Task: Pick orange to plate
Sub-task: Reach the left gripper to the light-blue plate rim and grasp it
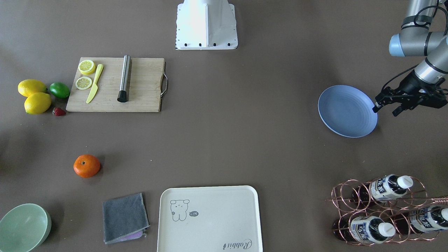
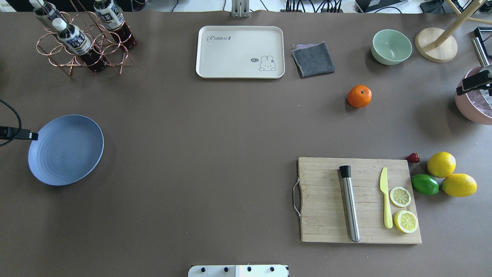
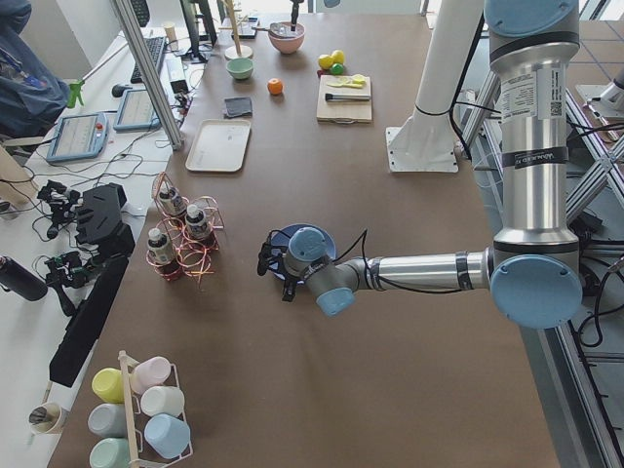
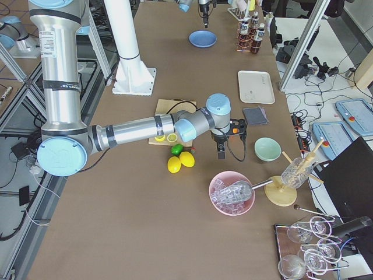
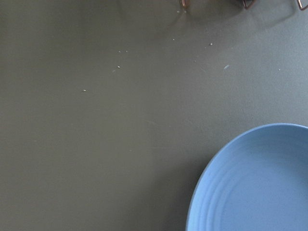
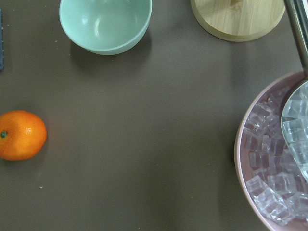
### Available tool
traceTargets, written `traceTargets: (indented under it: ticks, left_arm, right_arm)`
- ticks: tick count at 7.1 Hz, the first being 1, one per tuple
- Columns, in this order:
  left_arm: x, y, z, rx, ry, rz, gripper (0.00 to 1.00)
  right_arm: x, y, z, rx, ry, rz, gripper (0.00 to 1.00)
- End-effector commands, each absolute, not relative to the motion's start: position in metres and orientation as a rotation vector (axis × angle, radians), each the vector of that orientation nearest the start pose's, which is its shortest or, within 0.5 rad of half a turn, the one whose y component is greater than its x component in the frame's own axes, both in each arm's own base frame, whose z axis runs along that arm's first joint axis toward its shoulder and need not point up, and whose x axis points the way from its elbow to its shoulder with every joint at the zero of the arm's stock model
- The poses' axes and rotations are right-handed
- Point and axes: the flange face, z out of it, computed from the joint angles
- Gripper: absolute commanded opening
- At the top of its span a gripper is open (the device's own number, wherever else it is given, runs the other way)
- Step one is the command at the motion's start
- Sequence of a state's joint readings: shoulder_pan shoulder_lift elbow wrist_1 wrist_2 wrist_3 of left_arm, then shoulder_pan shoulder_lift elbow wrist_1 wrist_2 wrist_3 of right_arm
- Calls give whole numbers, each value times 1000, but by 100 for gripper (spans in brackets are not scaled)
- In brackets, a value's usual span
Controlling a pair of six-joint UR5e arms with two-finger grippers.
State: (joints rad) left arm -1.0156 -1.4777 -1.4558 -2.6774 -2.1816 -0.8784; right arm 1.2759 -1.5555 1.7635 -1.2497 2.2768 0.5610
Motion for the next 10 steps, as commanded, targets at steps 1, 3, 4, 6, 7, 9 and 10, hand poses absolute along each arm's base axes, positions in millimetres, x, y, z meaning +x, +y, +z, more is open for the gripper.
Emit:
traceTargets:
  ticks: [1,3,4,6,7,9,10]
  left_arm:
    - [203,-434,641,284,1006,-2,63]
    - [204,-433,643,281,1005,1,54]
    - [203,-432,646,279,1000,5,51]
    - [203,-431,653,272,997,5,40]
    - [203,-430,654,278,1004,9,26]
    - [204,-430,644,285,1026,18,0]
    - [199,-432,630,253,1089,27,0]
  right_arm:
    - [-87,-512,521,177,-838,61,100]
    - [-87,-512,520,177,-838,59,100]
    - [-87,-512,520,177,-838,59,100]
    - [-87,-512,521,178,-837,59,100]
    - [-87,-512,521,178,-837,59,100]
    - [-87,-512,521,178,-837,59,100]
    - [-87,-512,521,178,-837,59,100]
